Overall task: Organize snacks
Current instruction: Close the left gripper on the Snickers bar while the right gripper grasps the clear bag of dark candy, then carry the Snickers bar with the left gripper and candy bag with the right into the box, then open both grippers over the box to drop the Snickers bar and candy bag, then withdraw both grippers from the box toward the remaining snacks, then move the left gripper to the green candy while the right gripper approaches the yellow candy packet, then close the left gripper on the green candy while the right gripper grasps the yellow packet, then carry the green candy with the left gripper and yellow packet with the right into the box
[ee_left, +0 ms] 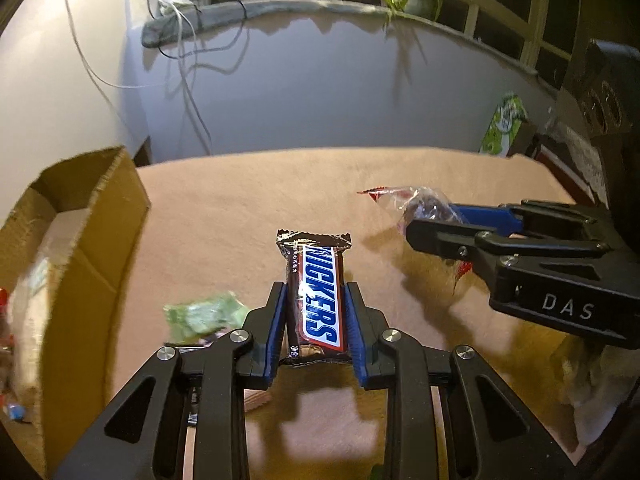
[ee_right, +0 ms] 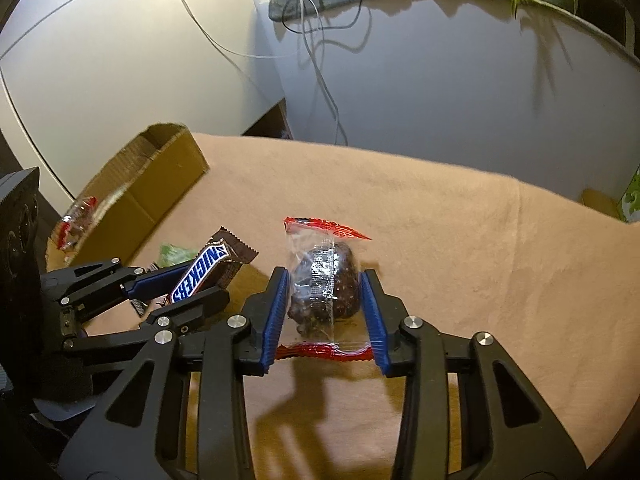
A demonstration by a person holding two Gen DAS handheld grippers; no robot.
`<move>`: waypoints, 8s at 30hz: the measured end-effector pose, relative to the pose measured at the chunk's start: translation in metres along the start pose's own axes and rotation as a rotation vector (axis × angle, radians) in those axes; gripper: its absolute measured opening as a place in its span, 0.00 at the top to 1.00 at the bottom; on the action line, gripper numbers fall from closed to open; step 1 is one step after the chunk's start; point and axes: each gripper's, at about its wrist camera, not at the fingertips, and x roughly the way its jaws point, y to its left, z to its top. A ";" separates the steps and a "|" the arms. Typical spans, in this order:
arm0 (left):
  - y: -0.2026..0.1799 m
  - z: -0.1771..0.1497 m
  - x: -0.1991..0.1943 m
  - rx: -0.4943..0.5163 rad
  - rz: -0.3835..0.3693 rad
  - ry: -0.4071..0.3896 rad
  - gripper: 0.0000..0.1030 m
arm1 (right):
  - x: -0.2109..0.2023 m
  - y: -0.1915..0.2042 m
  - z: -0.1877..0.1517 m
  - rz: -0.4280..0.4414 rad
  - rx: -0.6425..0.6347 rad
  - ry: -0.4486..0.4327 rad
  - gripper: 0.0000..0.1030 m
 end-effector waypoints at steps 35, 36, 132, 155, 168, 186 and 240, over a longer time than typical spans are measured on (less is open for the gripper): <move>0.152 -0.001 -0.106 -0.249 0.145 -0.240 0.74 | 0.022 0.159 0.068 0.157 -0.089 -0.098 0.64; 0.157 -0.003 -0.107 -0.255 0.150 -0.239 0.74 | 0.025 0.163 0.069 0.162 -0.090 -0.096 0.64; 0.081 -0.028 -0.085 -0.047 -0.008 -0.116 0.63 | -0.013 0.100 -0.056 0.124 -0.226 0.061 0.30; 0.029 -0.048 -0.048 0.068 -0.042 0.016 0.70 | -0.018 0.090 -0.092 0.217 -0.241 0.112 0.66; -0.007 -0.066 -0.055 0.149 -0.161 0.068 0.70 | -0.024 0.063 -0.098 0.176 -0.184 0.102 0.76; -0.029 -0.081 -0.057 0.264 -0.142 0.063 0.79 | -0.030 0.062 -0.104 0.122 -0.190 0.080 0.83; 0.127 -0.044 -0.128 -0.102 0.002 -0.215 0.81 | -0.012 0.191 0.036 0.285 -0.232 -0.093 0.89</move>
